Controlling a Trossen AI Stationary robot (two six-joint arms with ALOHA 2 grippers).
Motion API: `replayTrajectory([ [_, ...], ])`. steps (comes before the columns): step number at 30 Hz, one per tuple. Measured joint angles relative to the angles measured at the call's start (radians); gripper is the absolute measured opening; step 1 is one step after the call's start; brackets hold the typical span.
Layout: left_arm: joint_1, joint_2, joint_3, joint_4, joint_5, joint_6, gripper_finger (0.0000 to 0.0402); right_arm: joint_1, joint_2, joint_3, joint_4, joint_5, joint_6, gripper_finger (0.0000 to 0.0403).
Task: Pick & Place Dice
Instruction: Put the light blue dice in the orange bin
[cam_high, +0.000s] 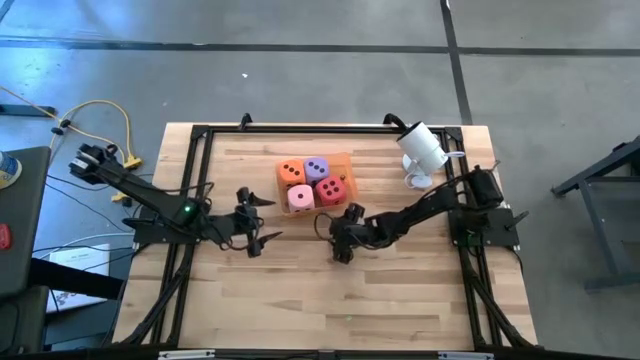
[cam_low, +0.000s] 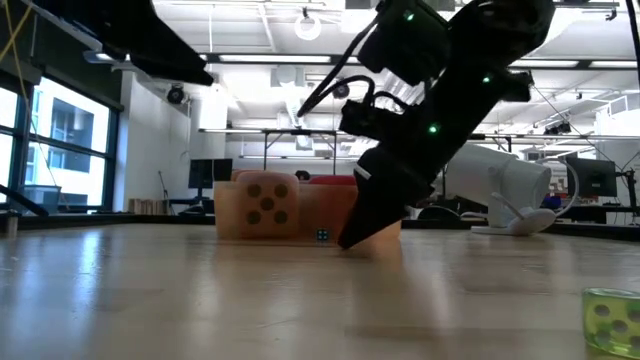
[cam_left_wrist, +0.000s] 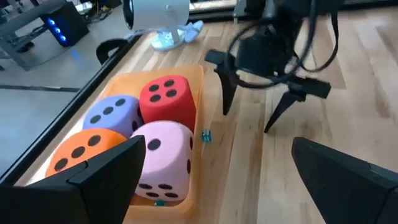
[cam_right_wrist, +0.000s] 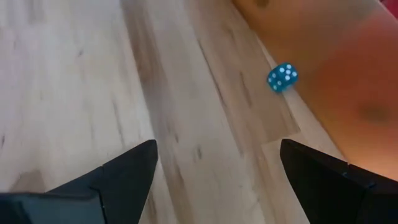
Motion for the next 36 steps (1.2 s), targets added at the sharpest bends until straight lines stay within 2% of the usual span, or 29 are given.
replayTrajectory([
  [6,0.0,0.04,0.0,0.032,-0.001,0.008,0.0394,-0.073,0.031,0.0,0.06,-0.016,-0.005,0.0334],
  [10,0.0,0.043,0.0,0.04,-0.001,0.01,0.0394,-0.119,0.066,0.002,0.13,-0.065,-0.003,0.0334],
  [17,-0.005,0.043,0.0,0.042,0.0,0.01,0.0394,-0.152,0.098,0.001,0.177,-0.088,0.009,0.0334],
  [31,-0.007,0.043,0.0,0.042,0.004,0.006,0.0394,-0.156,0.104,0.0,0.232,0.009,0.077,0.0332],
  [36,-0.007,0.043,0.0,0.042,0.005,0.006,0.0394,-0.157,0.105,-0.001,0.232,0.058,0.125,0.0301],
])
